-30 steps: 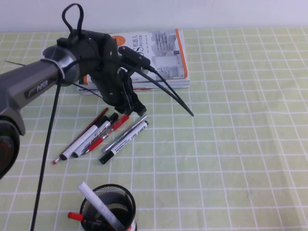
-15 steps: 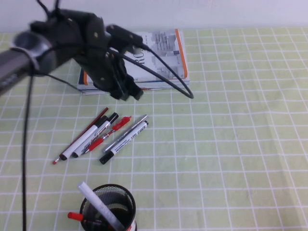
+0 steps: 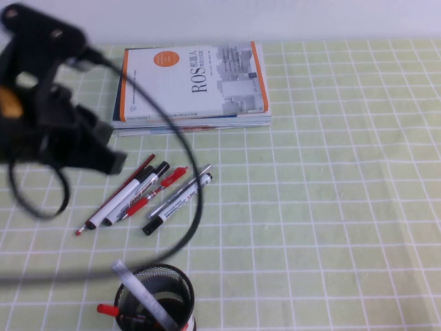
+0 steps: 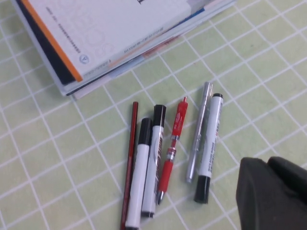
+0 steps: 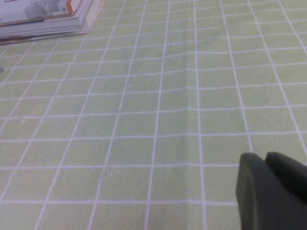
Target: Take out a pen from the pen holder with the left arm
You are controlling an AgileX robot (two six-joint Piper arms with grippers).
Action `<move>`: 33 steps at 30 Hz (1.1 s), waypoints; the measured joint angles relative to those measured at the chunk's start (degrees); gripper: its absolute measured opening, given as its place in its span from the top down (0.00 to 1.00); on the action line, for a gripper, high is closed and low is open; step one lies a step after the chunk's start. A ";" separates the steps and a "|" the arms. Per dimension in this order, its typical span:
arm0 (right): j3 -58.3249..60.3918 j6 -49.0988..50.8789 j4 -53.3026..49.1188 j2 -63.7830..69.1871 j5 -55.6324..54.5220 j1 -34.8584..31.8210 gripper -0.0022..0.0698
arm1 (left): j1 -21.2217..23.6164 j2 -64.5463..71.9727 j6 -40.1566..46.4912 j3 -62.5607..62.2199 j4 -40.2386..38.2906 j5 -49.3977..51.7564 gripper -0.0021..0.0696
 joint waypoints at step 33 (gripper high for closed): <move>0.00 0.00 0.00 0.00 0.00 0.00 0.99 | 0.00 -42.62 -9.56 38.90 -0.02 -24.16 0.97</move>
